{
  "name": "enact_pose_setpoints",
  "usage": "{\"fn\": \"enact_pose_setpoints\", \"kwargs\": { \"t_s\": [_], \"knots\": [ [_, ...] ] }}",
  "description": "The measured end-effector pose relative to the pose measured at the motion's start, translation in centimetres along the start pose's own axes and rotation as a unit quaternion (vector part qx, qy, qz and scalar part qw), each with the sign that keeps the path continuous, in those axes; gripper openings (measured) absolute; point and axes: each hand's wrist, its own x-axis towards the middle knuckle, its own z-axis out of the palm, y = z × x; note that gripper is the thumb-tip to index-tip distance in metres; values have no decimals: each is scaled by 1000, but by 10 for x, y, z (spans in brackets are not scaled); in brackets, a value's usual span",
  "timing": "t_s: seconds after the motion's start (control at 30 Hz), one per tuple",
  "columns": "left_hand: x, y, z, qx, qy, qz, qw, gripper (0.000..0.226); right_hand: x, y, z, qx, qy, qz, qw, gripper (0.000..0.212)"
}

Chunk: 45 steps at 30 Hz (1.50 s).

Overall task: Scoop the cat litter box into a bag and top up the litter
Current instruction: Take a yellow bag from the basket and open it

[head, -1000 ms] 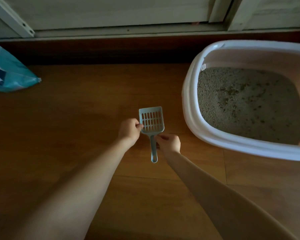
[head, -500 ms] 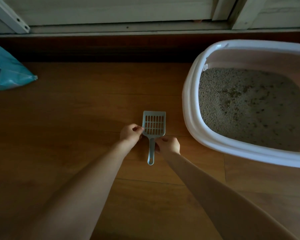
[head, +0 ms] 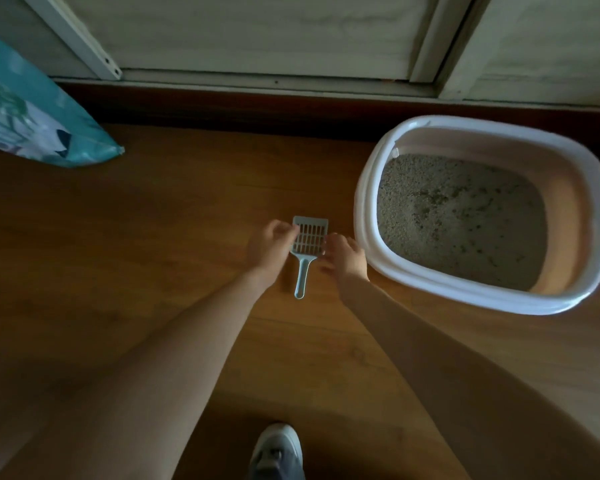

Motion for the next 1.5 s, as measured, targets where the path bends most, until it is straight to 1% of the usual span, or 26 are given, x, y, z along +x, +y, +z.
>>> {"fn": "enact_pose_setpoints", "kwargs": {
  "t_s": [0.03, 0.07, 0.1, 0.13, 0.17, 0.2, 0.27, 0.3, 0.33, 0.4, 0.47, 0.53, 0.6, 0.67, 0.73, 0.8, 0.9, 0.93, 1.0, 1.1, 1.17, 1.27, 1.4, 1.43, 1.5],
  "knots": [
    [-14, 10, -5, 129, 3, 110, 986, 19, -14, -9, -6, -171, 10, -104, 980, 25],
    [-27, 19, -10, 232, 8, 206, 951, 27, -26, -17, -13, -319, 21, -205, 925, 30],
    [-41, 32, -14, 303, 16, 275, 912, 36, -39, -27, -19, -412, 22, -272, 869, 36],
    [-54, 46, -20, 344, 28, 315, 884, 43, -54, -39, -25, -467, 18, -305, 830, 41],
    [-67, 60, -24, 368, 41, 339, 865, 48, -70, -50, -32, -501, 19, -321, 803, 45],
    [-82, 74, -28, 386, 50, 347, 853, 52, -86, -62, -41, -527, 21, -331, 783, 48],
    [-109, 101, -38, 407, 57, 359, 838, 55, -124, -88, -62, -561, 28, -360, 745, 48],
    [-126, 117, -42, 407, 58, 365, 835, 57, -144, -103, -74, -572, 37, -380, 726, 46],
    [-145, 133, -45, 396, 56, 368, 840, 57, -166, -117, -88, -574, 47, -397, 715, 45],
    [-186, 175, -52, 349, 54, 370, 859, 55, -212, -154, -116, -566, 71, -416, 708, 45],
    [-234, 228, -58, 295, 61, 378, 875, 53, -268, -195, -142, -558, 97, -416, 712, 45],
    [-289, 291, -68, 257, 55, 400, 878, 51, -336, -240, -163, -545, 107, -417, 719, 47],
    [-346, 357, -82, 249, 43, 422, 871, 51, -406, -283, -182, -536, 104, -418, 726, 49],
    [-407, 420, -96, 251, 35, 453, 855, 48, -480, -315, -198, -532, 121, -433, 717, 46],
    [-468, 468, -112, 235, 16, 489, 840, 45, -549, -336, -213, -520, 132, -458, 709, 44],
    [-520, 510, -127, 221, 11, 527, 821, 41, -611, -355, -225, -510, 155, -478, 699, 45],
    [-574, 548, -151, 242, -15, 557, 794, 41, -685, -373, -238, -512, 179, -476, 692, 44],
    [-585, 555, -158, 259, -22, 564, 783, 44, -705, -375, -244, -516, 202, -472, 686, 43],
    [-601, 567, -172, 287, -32, 574, 767, 50, -740, -377, -254, -514, 273, -444, 681, 48],
    [-617, 588, -192, 279, -64, 592, 753, 52, -781, -375, -266, -469, 378, -387, 698, 60],
    [-627, 608, -197, 269, -78, 625, 729, 52, -804, -376, -272, -428, 428, -367, 706, 62],
    [-643, 641, -195, 257, -96, 675, 685, 56, -833, -378, -282, -388, 495, -356, 691, 55],
    [-669, 686, -176, 240, -107, 735, 626, 57, -870, -389, -300, -354, 559, -340, 668, 57],
    [-676, 695, -170, 239, -109, 745, 614, 57, -879, -391, -307, -347, 574, -337, 660, 58],
    [-694, 711, -156, 232, -110, 755, 603, 52, -894, -396, -320, -328, 599, -331, 651, 59]
  ]
}}
